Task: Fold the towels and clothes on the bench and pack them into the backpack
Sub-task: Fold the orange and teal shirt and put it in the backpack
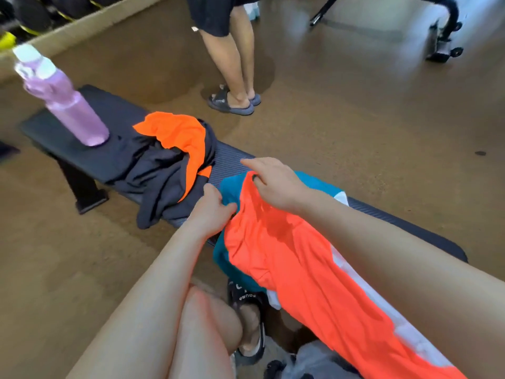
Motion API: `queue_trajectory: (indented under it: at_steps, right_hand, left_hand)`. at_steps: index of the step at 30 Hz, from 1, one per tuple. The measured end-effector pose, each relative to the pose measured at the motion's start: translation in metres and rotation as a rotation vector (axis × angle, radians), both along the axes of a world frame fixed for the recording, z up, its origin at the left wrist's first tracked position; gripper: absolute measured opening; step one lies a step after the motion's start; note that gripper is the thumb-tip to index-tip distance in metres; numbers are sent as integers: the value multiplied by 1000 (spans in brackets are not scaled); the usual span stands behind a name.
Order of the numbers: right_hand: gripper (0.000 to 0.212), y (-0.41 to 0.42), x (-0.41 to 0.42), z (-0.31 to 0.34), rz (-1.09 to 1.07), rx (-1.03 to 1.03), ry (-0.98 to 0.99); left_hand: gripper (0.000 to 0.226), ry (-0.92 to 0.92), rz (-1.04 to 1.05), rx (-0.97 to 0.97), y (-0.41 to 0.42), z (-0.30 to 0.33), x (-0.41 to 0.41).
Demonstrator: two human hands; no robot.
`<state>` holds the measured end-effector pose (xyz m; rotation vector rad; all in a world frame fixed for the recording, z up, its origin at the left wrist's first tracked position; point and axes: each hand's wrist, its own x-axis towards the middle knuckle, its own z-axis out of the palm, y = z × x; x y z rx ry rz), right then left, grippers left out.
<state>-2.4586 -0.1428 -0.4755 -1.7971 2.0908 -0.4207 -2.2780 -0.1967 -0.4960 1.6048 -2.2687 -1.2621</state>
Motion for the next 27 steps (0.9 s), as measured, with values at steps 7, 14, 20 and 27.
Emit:
queue_trajectory:
  at_steps: [7,14,20,27]
  right_hand:
    - [36,-17,-16,-16,-197,117,62]
    - [30,-18,-32,5,-112,322,111]
    - [52,-29,-41,18,-50,539,123]
    - [26,-55,-40,16,-27,744,221]
  left_hand:
    - [42,-200,-81,-14,-11,-5,5]
    - [27,-254,-200,-94,-19,-4,9]
    - [20,-18,44,-22,-24,1,17]
    - [21,114,159,109,-27,8,23]
